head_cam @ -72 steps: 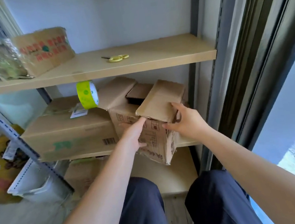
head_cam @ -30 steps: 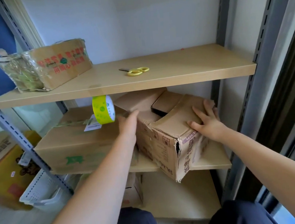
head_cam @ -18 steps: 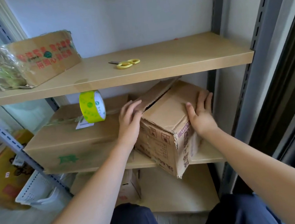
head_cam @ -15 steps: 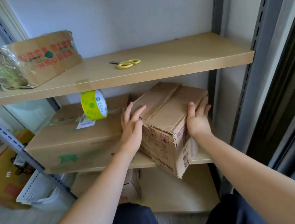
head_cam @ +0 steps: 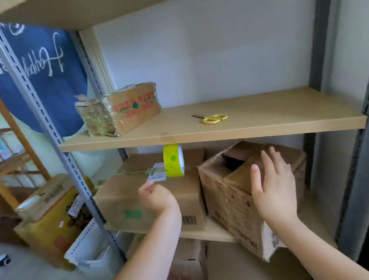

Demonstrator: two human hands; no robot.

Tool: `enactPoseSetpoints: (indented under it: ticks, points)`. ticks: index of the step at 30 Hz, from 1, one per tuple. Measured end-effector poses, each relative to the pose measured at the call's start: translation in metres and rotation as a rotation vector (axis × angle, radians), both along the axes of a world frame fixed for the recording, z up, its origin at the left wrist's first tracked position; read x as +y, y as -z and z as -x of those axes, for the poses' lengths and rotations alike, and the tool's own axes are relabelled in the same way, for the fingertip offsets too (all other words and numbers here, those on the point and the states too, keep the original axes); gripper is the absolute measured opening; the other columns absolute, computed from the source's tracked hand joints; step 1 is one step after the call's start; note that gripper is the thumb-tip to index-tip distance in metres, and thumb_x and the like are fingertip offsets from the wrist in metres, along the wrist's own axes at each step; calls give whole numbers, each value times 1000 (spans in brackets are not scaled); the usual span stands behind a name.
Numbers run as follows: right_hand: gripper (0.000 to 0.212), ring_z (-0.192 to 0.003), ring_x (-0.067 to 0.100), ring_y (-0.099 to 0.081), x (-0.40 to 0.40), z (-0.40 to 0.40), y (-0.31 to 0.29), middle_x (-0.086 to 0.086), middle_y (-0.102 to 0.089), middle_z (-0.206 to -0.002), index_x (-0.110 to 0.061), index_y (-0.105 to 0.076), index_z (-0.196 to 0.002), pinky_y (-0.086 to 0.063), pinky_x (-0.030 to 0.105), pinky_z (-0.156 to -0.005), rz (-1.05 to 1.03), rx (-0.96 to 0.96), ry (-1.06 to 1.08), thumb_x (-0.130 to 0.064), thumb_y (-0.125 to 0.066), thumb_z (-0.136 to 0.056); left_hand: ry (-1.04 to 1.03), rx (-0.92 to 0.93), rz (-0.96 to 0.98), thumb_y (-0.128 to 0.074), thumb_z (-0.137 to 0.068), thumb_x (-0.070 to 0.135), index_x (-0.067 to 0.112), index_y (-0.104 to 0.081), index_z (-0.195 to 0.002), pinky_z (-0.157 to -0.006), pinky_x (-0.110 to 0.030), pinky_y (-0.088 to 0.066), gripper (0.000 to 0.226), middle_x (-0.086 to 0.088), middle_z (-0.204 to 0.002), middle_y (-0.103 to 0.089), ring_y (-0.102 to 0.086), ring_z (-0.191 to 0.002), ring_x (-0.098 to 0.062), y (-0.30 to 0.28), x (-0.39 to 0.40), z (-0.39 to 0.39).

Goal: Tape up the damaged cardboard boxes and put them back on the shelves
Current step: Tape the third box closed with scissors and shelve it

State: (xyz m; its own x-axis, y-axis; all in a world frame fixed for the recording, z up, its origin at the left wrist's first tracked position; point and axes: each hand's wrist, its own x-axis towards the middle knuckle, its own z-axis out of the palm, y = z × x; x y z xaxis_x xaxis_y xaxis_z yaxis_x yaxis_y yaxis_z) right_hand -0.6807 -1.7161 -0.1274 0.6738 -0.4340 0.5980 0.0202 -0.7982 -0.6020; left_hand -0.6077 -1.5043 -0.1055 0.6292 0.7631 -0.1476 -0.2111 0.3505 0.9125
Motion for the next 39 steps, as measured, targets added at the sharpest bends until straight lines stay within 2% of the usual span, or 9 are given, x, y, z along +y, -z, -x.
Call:
enactPoseSetpoints:
  ticks: [5, 13, 17, 19, 21, 26, 28, 31, 39]
  points:
    - [67, -151, 28, 12, 16, 3, 28, 5, 11, -164, -26, -13, -158, 10, 52, -120, 208, 306, 24, -57, -24, -99, 395, 23, -264, -38, -105, 41, 11, -48, -129, -96, -42, -48, 40, -12, -116, -63, -61, -105, -31, -43, 12, -5]
    - [67, -145, 27, 28, 6, -36, 18, 5, 23, -160, -20, -15, -157, 14, 55, -118, 219, 520, -50, -55, -12, -101, 787, -14, -368, -49, -104, 33, 3, -49, -124, -52, -27, -53, 36, -5, -76, -74, -68, -56, -18, -72, 6, -5]
    - [54, -147, 24, -27, 25, -25, -3, 7, -40, -154, -22, -57, -136, -10, 45, -123, 313, 185, -43, -46, -19, -104, 774, 91, -413, -44, -104, 20, 4, -53, -88, -42, -19, -41, 25, -5, -47, -60, -48, -33, -15, -93, 7, -1]
    - [56, -109, 17, -61, 53, -19, -26, -1, -71, -109, -23, -73, -102, -49, 33, -95, 197, -44, -168, -45, -22, -102, 782, 181, -377, -40, -103, 13, 4, -51, -74, -35, -15, -36, 32, -4, -39, -54, -43, -26, -13, -111, 9, 0]
    - [55, -77, 14, -61, 86, -23, -61, -9, -64, -73, -22, -64, -74, -44, 20, -62, -125, -6, -356, -53, -26, -99, 802, 235, -346, -38, -102, 11, 4, -49, -70, -31, -13, -33, 34, -4, -37, -51, -40, -23, -12, -129, 12, 4]
    - [41, -76, 19, -63, 139, -55, -135, 2, -65, -68, -16, -62, -72, -48, 32, -85, -1018, 412, -604, -54, -59, -89, 688, 282, -708, -51, -101, 20, 9, -50, -79, -28, -16, -33, 25, -10, -61, -56, -51, -30, -16, -150, 18, 19]
    - [33, -50, 17, -58, 143, -62, -149, 5, -55, -60, -12, -54, -75, -50, 23, -65, -1170, 497, -590, -39, -65, -90, 679, 252, -730, -54, -98, 21, 7, -57, -83, -43, -21, -43, 21, -13, -67, -61, -55, -44, -23, -149, 15, 14]
    - [29, -21, 13, -40, 141, -70, -164, 6, -45, -52, -9, -50, -74, -30, 10, -29, -1207, 544, -590, -26, -63, -94, 690, 213, -661, -53, -95, 14, 1, -63, -82, -39, -20, -42, 21, -11, -52, -59, -50, -32, -18, -148, 14, 8]
    - [22, -37, 17, -55, 150, -67, -186, 4, -60, -52, -12, -59, -67, -47, 25, -47, -998, 240, -514, -22, -74, -79, 711, 89, -519, -49, -97, 14, 7, -58, -69, -41, -20, -42, 30, -6, -46, -54, -47, -33, -17, -174, 19, 31]
